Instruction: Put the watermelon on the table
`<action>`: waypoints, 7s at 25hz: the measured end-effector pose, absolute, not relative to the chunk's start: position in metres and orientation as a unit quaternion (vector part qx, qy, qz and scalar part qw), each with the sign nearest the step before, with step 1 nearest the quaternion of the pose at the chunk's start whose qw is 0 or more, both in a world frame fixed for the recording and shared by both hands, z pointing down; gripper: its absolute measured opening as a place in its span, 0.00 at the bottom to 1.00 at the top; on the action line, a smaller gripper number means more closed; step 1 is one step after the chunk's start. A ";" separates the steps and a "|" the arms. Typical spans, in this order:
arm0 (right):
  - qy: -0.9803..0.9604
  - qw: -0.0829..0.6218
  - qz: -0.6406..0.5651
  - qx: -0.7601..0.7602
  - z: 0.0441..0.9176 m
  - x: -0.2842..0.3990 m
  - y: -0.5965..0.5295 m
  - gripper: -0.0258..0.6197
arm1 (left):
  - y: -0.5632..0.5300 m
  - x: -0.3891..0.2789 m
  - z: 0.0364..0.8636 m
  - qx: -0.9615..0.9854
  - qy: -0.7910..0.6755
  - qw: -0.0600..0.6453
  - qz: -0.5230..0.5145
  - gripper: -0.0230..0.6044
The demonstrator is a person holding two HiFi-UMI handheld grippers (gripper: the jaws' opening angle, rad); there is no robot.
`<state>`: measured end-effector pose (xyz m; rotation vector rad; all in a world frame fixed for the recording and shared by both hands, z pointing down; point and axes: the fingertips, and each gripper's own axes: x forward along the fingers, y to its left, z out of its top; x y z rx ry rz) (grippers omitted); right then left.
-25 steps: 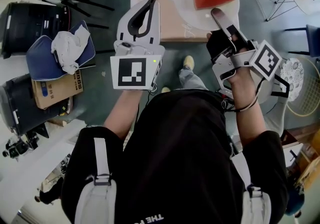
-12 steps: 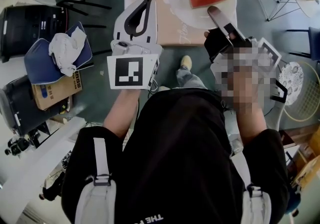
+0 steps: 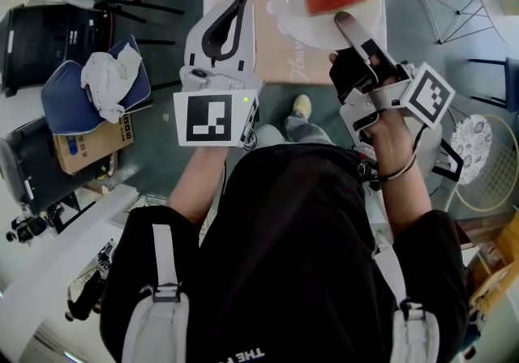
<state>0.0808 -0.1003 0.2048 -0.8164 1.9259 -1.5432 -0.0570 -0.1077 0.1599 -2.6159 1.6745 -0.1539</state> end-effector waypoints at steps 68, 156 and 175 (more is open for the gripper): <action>0.723 0.259 -0.572 -0.290 0.203 0.056 -0.123 0.09 | -0.132 -0.074 0.151 -0.845 0.533 0.035 -0.031 0.05; 0.673 0.249 -0.625 -0.308 0.417 0.047 -0.226 0.09 | -0.291 -0.078 0.402 -0.870 0.469 -0.108 -0.103 0.05; 0.670 0.230 -0.628 -0.322 0.460 0.055 -0.216 0.09 | -0.291 -0.072 0.436 -0.874 0.456 -0.123 -0.115 0.05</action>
